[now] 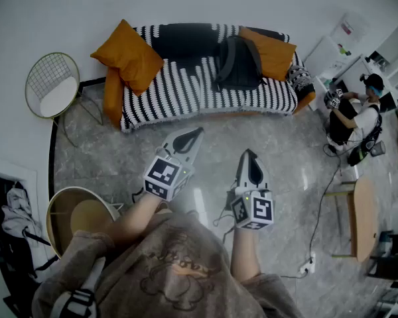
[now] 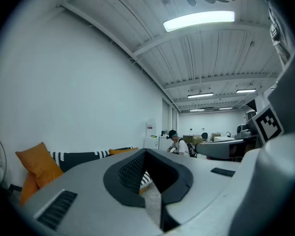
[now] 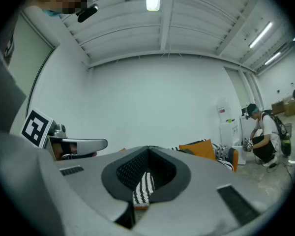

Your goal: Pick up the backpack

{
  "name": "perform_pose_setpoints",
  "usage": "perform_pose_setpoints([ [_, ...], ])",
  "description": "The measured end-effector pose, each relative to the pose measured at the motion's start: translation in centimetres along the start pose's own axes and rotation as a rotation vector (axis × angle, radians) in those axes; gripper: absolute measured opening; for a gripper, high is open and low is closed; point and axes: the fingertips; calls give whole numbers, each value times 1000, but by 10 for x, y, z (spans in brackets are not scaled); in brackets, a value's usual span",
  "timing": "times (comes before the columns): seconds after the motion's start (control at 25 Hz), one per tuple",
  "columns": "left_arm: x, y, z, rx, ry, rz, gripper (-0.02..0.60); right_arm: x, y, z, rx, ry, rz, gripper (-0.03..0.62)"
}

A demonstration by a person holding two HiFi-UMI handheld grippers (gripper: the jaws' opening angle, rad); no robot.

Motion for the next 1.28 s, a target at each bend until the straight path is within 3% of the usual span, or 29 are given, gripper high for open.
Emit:
perform_pose_setpoints([
  [0.76,-21,-47,22,40,21,-14,0,-14,-7,69,36,-3,-14,5],
  [1.28,-24,-161,-5,22,23,-19,0,-12,-86,134,9,-13,-16,5],
])
Point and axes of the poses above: the fingertips, and each gripper's own axes: y backward along the fingers, z to its right, x out of its top, and after that the axes turned 6 degrees about x, right-handed
